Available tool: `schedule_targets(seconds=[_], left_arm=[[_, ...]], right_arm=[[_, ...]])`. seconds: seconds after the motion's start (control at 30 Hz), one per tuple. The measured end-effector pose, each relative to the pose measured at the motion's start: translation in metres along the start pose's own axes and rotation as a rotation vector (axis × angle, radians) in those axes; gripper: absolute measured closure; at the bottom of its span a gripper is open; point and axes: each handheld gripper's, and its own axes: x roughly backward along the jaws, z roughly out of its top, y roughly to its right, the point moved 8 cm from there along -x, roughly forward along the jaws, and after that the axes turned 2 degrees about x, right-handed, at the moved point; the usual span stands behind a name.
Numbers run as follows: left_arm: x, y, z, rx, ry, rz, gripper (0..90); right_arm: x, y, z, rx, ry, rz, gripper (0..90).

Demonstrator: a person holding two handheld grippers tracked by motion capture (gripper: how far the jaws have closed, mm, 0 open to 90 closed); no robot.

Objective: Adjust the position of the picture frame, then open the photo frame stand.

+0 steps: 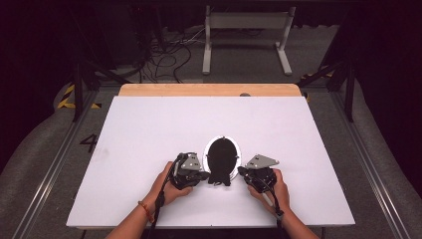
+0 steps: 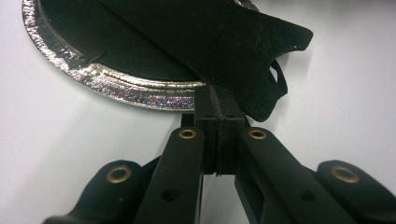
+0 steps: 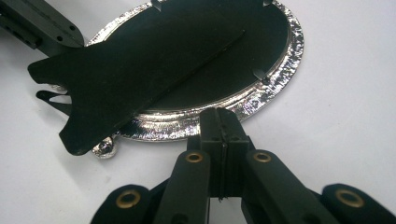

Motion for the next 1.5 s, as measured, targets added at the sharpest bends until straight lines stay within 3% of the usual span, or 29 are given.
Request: schedule_targets(seconds=[0.3, 0.4, 0.6, 0.63, 0.77, 0.8, 0.87, 0.93, 1.1, 1.23, 1.33, 1.5], left_arm=[[0.000, -0.002, 0.001, -0.021, -0.006, 0.019, 89.9], [0.002, -0.002, 0.003, -0.023, 0.018, 0.015, 89.7], [0.021, -0.003, 0.003, -0.061, 0.046, 0.037, 88.0], [0.032, -0.002, 0.001, -0.077, 0.055, 0.059, 86.5], [0.047, -0.001, -0.005, -0.099, 0.063, 0.074, 83.4], [0.055, -0.003, -0.008, -0.094, 0.072, 0.087, 83.4], [0.067, -0.003, -0.014, -0.055, 0.106, 0.094, 78.6], [0.078, -0.002, -0.026, -0.047, 0.108, 0.119, 75.5], [0.106, -0.006, -0.057, 0.023, 0.171, 0.183, 62.8], [0.115, -0.015, -0.073, 0.080, 0.173, 0.213, 53.5], [0.117, -0.018, -0.075, 0.086, 0.184, 0.229, 50.6], [0.112, -0.022, -0.078, 0.083, 0.154, 0.272, 38.3]], right_arm=[[-0.001, 0.003, 0.000, 0.002, 0.002, -0.004, 88.5], [0.002, 0.004, -0.001, 0.014, -0.001, 0.001, 86.9], [0.014, 0.010, -0.001, -0.005, 0.017, 0.038, 87.5], [0.024, 0.012, 0.000, 0.005, 0.031, 0.052, 85.7], [0.037, 0.016, 0.002, 0.044, 0.055, 0.064, 83.2], [0.042, 0.020, 0.002, 0.052, 0.061, 0.061, 83.1], [0.052, 0.030, 0.001, 0.015, 0.082, 0.083, 81.1], [0.057, 0.036, -0.001, 0.004, 0.074, 0.088, 80.7], [0.062, 0.046, -0.004, -0.024, 0.073, 0.084, 80.5], [0.057, 0.042, -0.008, -0.024, 0.040, 0.098, 80.5], [0.052, 0.035, -0.007, -0.010, 0.026, 0.115, 80.2], [0.044, 0.020, -0.005, 0.012, 0.010, 0.162, 78.4]])
